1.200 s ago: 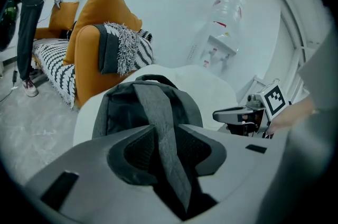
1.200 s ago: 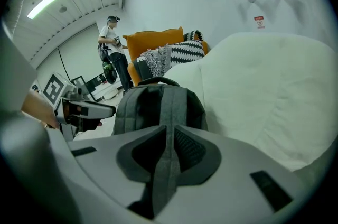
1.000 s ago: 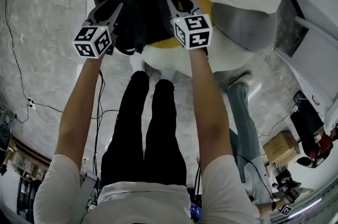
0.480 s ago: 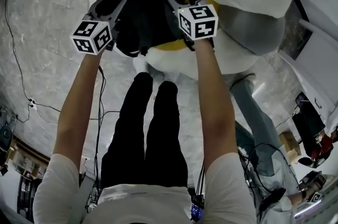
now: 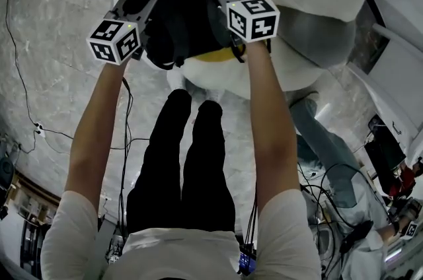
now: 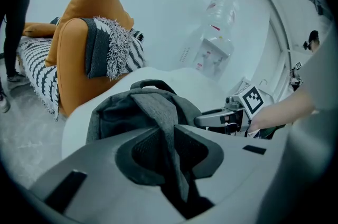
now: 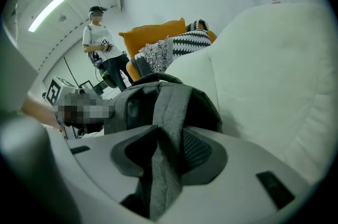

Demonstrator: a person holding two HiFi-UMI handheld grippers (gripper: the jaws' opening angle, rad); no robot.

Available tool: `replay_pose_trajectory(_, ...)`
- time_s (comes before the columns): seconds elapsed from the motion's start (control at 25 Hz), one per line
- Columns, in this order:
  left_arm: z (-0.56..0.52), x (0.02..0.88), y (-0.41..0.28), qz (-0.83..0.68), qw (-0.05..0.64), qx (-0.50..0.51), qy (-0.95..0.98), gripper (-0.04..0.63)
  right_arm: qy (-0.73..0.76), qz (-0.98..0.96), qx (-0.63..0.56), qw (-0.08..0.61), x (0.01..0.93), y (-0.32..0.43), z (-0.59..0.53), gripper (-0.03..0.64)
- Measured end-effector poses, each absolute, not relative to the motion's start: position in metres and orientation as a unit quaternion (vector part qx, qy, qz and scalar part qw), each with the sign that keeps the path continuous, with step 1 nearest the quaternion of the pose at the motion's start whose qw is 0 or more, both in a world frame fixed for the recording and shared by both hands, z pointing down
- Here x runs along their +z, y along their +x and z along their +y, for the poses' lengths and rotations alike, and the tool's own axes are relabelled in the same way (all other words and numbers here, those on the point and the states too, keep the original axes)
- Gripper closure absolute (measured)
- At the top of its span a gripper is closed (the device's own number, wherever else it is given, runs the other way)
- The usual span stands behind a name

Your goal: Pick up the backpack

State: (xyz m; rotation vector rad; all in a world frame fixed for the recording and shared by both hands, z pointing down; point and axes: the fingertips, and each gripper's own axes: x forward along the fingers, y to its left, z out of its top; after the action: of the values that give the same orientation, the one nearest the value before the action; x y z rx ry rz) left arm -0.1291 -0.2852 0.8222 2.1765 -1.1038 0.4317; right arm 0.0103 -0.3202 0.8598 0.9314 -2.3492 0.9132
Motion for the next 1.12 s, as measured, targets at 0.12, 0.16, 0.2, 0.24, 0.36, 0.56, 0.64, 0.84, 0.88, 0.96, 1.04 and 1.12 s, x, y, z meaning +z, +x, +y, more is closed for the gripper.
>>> replay_pose_trajectory(0.12, -0.286, 0.817, -0.127, -0.42, 0.323, 0.166, 0.832, 0.538, 0.335, -0.85, 0.34, 0.222, 0.855, 0.013, -0.316, 0.506)
replay_pose_trajectory(0.16, -0.286, 0.815, -0.128, -0.421, 0.321, 0.167, 0.832, 0.541, 0.333, -0.851, 0.34, 0.222, 0.852, 0.012, -0.315, 0.514)
replay_pose_trajectory(0.2, -0.285, 0.813, -0.128, -0.422, 0.32, 0.168, 0.832, 0.544, 0.332, -0.852, 0.339, 0.222, 0.848, 0.012, -0.314, 0.52)
replay_pose_trajectory(0.24, -0.285, 0.809, -0.127, -0.423, 0.319, 0.167, 0.831, 0.548, 0.331, -0.853, 0.338, 0.221, 0.844, 0.012, -0.313, 0.528)
replay_pose_trajectory(0.36, -0.284, 0.796, -0.123, -0.427, 0.315, 0.162, 0.832, 0.555, 0.329, -0.855, 0.338, 0.215, 0.828, 0.015, -0.31, 0.546)
replay_pose_trajectory(0.56, -0.271, 0.775, -0.125, -0.428, 0.303, 0.167, 0.835, 0.557, 0.332, -0.856, 0.336, 0.209, 0.804, 0.015, -0.295, 0.559)
replay_pose_trajectory(0.64, -0.265, 0.767, -0.126, -0.428, 0.301, 0.169, 0.835, 0.557, 0.335, -0.857, 0.333, 0.207, 0.794, 0.015, -0.291, 0.563)
replay_pose_trajectory(0.84, -0.254, 0.746, -0.126, -0.431, 0.297, 0.17, 0.835, 0.558, 0.34, -0.857, 0.331, 0.199, 0.769, 0.016, -0.281, 0.571)
replay_pose_trajectory(0.88, -0.252, 0.742, -0.124, -0.431, 0.295, 0.171, 0.836, 0.56, 0.342, -0.857, 0.331, 0.196, 0.764, 0.017, -0.279, 0.572)
replay_pose_trajectory(0.96, -0.248, 0.735, -0.123, -0.43, 0.29, 0.174, 0.837, 0.56, 0.346, -0.856, 0.332, 0.194, 0.756, 0.02, -0.273, 0.574)
replay_pose_trajectory(1.04, -0.243, 0.728, -0.124, -0.431, 0.286, 0.176, 0.838, 0.561, 0.348, -0.854, 0.332, 0.196, 0.75, 0.02, -0.265, 0.577)
replay_pose_trajectory(1.12, -0.237, 0.719, -0.126, -0.432, 0.284, 0.175, 0.838, 0.561, 0.349, -0.854, 0.333, 0.195, 0.741, 0.018, -0.258, 0.577)
